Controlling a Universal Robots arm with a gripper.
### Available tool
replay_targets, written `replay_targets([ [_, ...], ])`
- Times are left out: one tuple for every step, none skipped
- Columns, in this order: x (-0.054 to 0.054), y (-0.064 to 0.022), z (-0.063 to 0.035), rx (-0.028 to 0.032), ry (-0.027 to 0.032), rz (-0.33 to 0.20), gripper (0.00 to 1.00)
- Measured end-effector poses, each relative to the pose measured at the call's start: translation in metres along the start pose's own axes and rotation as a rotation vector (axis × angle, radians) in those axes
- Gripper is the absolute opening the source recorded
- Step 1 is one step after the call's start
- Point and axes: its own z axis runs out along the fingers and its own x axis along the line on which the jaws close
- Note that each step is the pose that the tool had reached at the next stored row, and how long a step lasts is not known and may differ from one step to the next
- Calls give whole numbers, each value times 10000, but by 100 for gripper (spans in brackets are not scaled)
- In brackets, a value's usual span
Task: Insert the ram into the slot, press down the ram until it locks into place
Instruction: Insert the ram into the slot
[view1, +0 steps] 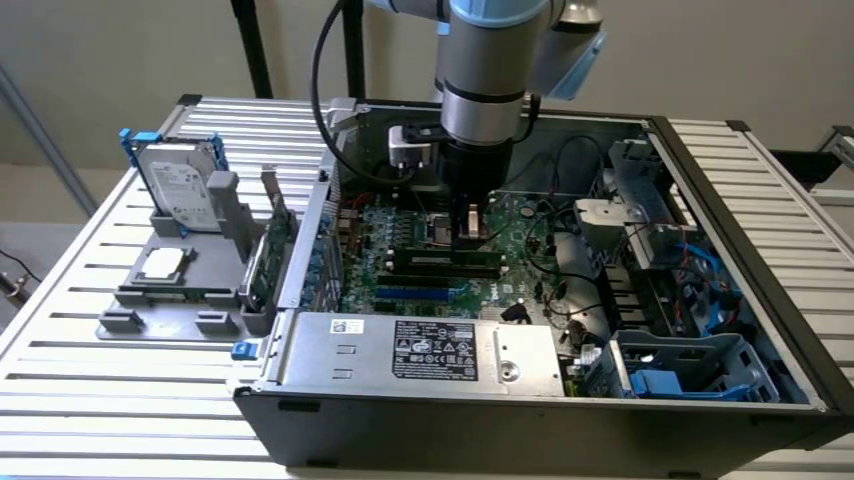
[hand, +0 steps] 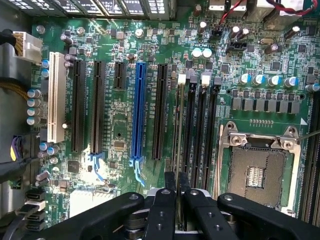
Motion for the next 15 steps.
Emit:
replay_targets([
  [0,1,0,5,0,14,13],
  [0,2,0,8,0,30,13],
  [0,3,1,12,1,50,13],
  [0,5,1,15,1,72,13],
  [0,6,2,18,0,93,13],
  [0,6,2,21,1,111,13],
  [0,7,3,24,1,126,13],
  [0,8,3,29,1,140,13],
  [0,9,4,34,2,150,13],
  [0,10,6,39,1,158,13],
  [-1,10,7,46,1,163,13],
  [-1,11,9,53,1,168,13],
  [-1,12,11,60,2,172,13],
  [-1,13,13,68,1,175,13],
  [-2,14,15,75,1,175,13],
])
